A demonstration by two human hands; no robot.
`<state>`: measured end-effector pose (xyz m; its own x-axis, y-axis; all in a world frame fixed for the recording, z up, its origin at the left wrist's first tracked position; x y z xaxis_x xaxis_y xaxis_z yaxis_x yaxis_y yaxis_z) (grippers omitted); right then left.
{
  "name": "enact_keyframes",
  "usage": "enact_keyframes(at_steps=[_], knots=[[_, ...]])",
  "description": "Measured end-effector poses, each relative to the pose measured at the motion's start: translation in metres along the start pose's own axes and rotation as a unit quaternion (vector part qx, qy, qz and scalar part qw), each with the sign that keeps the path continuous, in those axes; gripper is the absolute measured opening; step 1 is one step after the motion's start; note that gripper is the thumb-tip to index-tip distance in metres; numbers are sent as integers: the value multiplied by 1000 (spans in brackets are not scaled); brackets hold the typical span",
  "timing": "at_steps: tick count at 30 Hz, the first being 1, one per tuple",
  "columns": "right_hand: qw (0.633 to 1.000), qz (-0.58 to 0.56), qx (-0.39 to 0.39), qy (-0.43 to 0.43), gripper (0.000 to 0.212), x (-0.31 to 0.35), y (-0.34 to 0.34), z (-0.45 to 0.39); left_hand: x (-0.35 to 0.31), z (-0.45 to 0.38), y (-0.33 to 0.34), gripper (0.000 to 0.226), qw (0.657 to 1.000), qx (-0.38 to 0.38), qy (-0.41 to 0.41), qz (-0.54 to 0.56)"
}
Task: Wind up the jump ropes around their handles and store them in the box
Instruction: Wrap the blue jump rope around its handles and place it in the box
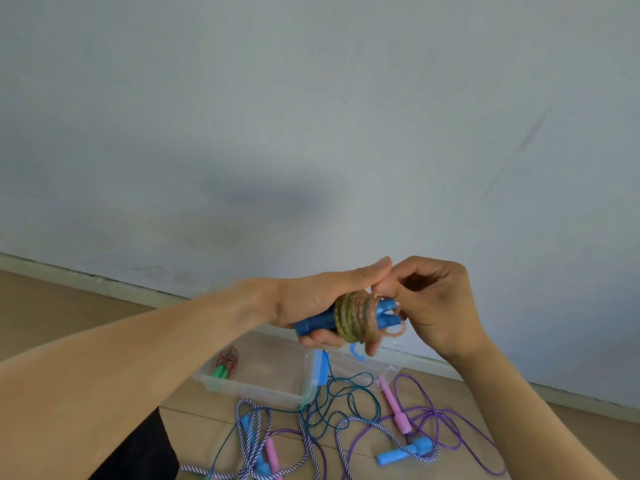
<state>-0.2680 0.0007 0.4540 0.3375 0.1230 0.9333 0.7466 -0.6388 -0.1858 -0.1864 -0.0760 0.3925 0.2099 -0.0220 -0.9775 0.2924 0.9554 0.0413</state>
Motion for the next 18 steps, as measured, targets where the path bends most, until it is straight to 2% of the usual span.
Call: enact_keyframes(at_steps=[2,7,10,13,18], knots=[[995,-76,24,52,21,-4,6,1,-3,-2,3,94,998,1,25,65],[993,-60,12,99,15,-19,-1,-4,-9,-2,-6,63,986,-68,54,143],[987,-73,13,146,22,-25,-3,-3,-7,-1,-13,60,972,-126,46,191],[989,-61,8,137,22,-24,-1,-2,-7,-3,-20,58,960,-187,53,200],[986,-43,-60,148,17,-30,-6,-1,-8,-4,-23,47,950,-241,28,195]])
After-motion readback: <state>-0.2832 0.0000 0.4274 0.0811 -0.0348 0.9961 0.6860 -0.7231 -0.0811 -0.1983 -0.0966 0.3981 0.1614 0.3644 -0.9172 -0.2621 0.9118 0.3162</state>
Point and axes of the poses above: each hand's wrist, its own z-axis away from the middle knuckle, its own y-axis out of the palm, x = y × z, the point moved 6 cm from there along -z, towards the middle knuckle, and after that the axes turned 7 degrees about -x, right-handed, at the moved point
